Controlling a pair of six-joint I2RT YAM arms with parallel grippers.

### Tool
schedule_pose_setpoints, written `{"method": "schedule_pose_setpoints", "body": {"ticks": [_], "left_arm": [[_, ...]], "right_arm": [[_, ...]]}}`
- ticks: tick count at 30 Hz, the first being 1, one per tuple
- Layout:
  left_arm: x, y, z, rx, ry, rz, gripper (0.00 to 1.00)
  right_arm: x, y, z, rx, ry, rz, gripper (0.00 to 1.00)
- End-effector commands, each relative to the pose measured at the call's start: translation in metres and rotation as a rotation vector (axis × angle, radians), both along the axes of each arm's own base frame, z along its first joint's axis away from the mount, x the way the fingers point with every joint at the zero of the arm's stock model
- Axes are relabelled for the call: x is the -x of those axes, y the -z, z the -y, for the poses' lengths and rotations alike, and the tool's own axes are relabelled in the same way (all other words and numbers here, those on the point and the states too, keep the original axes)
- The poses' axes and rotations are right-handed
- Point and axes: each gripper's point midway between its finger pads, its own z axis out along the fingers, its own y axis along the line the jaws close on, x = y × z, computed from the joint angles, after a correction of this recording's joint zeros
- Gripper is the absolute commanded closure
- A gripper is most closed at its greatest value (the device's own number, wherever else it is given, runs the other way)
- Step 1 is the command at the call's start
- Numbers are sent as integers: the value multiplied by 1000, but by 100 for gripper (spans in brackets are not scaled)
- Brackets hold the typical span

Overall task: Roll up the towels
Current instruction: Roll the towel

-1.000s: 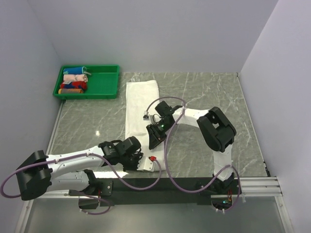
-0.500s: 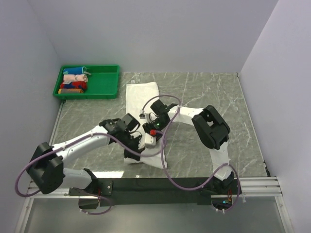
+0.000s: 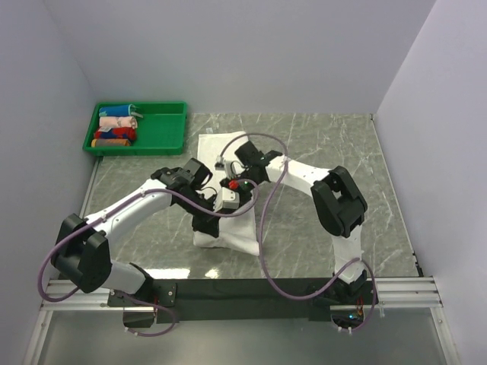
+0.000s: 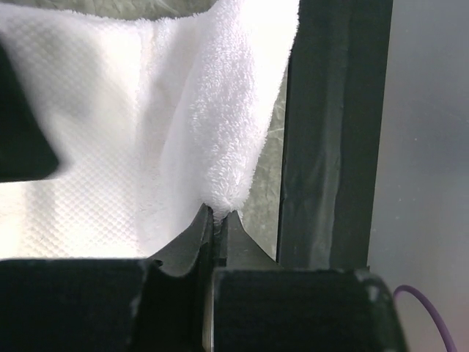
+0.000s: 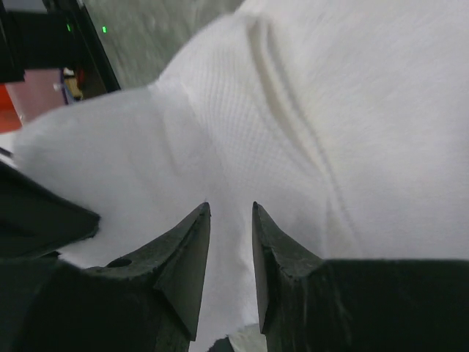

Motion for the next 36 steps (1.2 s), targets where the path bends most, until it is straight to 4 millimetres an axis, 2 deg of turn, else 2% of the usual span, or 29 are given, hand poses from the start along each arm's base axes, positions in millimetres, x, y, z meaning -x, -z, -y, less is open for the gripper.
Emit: {"method": "schedule_pose_setpoints", "body": {"ticks": [1, 5, 8, 10, 15, 19, 23, 27, 31, 36], "left_arm": [[-6, -12, 6, 59, 19, -14, 99], [-23, -14, 1, 73, -36, -12, 99], [-37, -15, -3, 76, -68, -10, 99], [-49, -13, -6, 78, -95, -13, 99], [-79, 4, -11, 48, -160, 6, 99], [-104, 22, -13, 39, -206, 34, 98], [-123, 39, -15, 31, -254, 53, 94], [-126, 59, -19, -4, -260, 42, 92], [-131, 68, -22, -34, -263, 54, 90], [-139, 78, -23, -54, -284, 53, 86]], "right_arm": [[-30, -11, 0, -15, 31, 58, 63], [-41, 10, -6, 2, 65, 37, 64], [-36, 24, -10, 0, 75, -21, 65], [-29, 42, -8, 22, 67, -68, 67], [-19, 56, -3, 41, 48, -118, 70], [-18, 55, -4, 32, 40, -124, 71], [-30, 53, -3, 50, 67, -87, 66], [-51, 47, 3, 72, 126, -71, 59], [-69, 37, 17, 93, 179, -35, 47], [-102, 28, 42, 81, 271, -26, 42]]}}
